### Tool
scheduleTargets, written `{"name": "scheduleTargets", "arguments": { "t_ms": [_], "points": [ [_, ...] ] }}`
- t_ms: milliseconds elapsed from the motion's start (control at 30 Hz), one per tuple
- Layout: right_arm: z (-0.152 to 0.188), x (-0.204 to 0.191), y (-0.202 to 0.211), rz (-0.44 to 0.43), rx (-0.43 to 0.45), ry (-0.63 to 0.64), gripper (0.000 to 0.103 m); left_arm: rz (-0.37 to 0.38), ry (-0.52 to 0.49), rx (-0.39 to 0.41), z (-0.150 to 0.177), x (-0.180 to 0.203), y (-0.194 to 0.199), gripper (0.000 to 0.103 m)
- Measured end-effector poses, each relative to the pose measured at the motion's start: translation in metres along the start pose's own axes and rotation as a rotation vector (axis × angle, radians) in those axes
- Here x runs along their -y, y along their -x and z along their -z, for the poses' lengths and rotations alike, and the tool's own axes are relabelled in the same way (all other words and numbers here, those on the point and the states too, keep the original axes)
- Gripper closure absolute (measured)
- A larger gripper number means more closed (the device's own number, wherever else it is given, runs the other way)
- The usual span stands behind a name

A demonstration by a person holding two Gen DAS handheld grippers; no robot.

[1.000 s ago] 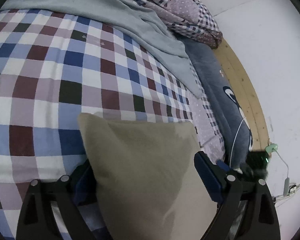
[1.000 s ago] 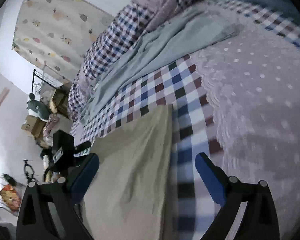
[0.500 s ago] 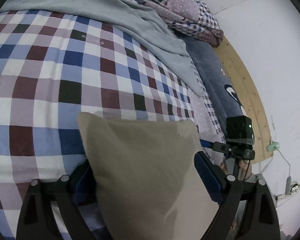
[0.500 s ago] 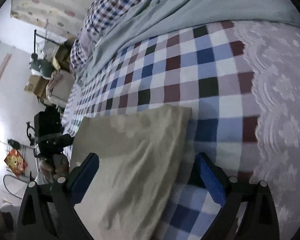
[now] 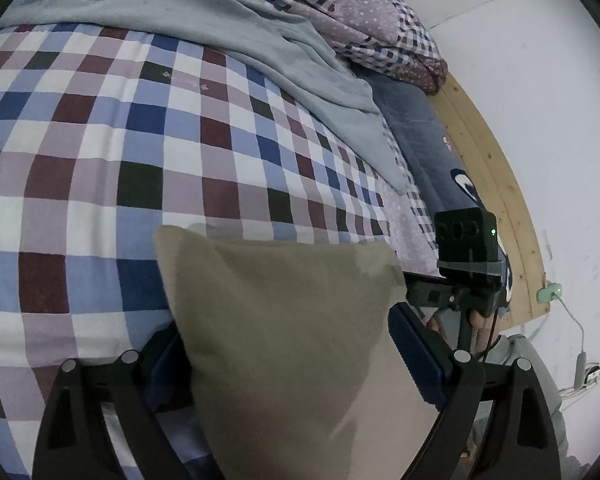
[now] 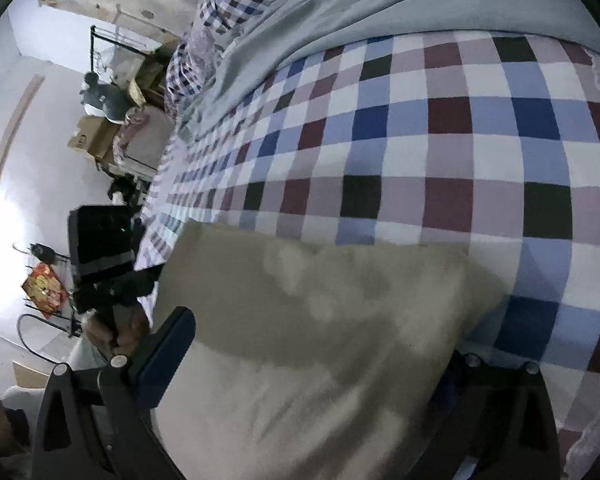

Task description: Fold clothes

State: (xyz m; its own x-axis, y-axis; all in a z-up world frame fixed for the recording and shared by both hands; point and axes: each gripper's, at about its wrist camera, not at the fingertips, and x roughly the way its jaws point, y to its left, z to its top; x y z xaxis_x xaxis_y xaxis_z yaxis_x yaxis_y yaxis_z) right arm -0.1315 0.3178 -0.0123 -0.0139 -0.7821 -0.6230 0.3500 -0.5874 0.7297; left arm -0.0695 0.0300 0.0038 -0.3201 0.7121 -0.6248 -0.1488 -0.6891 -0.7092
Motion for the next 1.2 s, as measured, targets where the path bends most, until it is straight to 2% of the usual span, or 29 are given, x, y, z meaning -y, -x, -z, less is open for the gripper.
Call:
{"name": "scheduleTargets", "arguments": {
  "t_ms": [100,167,233,267,300,333,367,533,633,767,933,1200],
  "points": [
    [0.003,0.004,0.005,-0.042,0.024,-0.004,0.001,0.001,0.007,0.008,0.000,-0.001,0.001,0.011],
    [0.005,0.005,0.008,-0.039,0.038,0.003,0.001,-0.026,0.016,0.016,0.001,-0.003,0.003,0.022],
    [0.008,0.001,0.008,0.006,0.047,0.024,0.004,-0.062,0.034,0.023,0.001,-0.008,0.005,0.051],
    [0.010,-0.001,0.009,0.055,0.055,0.036,0.011,-0.083,0.048,0.026,0.000,-0.012,0.006,0.058],
    [0.012,-0.003,0.009,0.109,0.064,0.046,0.027,-0.094,0.054,0.027,0.000,-0.015,0.006,0.072],
    [0.013,-0.004,0.010,0.163,0.073,0.056,0.046,-0.099,0.061,0.029,0.000,-0.018,0.006,0.076],
    [0.016,-0.007,0.010,0.201,0.082,0.061,0.088,-0.095,0.065,0.034,0.001,-0.019,0.007,0.078],
    [0.026,-0.038,0.010,0.400,0.148,0.142,0.088,-0.136,0.019,0.069,0.005,-0.010,0.010,0.086],
    [0.037,-0.070,0.013,0.557,0.229,0.229,0.088,-0.171,-0.020,0.097,0.009,-0.001,0.015,0.088],
    [0.057,-0.113,0.022,0.685,0.369,0.306,0.088,-0.209,-0.089,0.185,0.018,0.021,0.031,0.091],
    [0.089,-0.157,0.041,0.733,0.541,0.337,0.088,-0.278,-0.201,0.317,0.043,0.063,0.058,0.093],
    [0.158,-0.208,0.076,0.769,0.693,0.307,0.088,-0.364,-0.398,0.459,0.094,0.136,0.098,0.094]
  ]
}}
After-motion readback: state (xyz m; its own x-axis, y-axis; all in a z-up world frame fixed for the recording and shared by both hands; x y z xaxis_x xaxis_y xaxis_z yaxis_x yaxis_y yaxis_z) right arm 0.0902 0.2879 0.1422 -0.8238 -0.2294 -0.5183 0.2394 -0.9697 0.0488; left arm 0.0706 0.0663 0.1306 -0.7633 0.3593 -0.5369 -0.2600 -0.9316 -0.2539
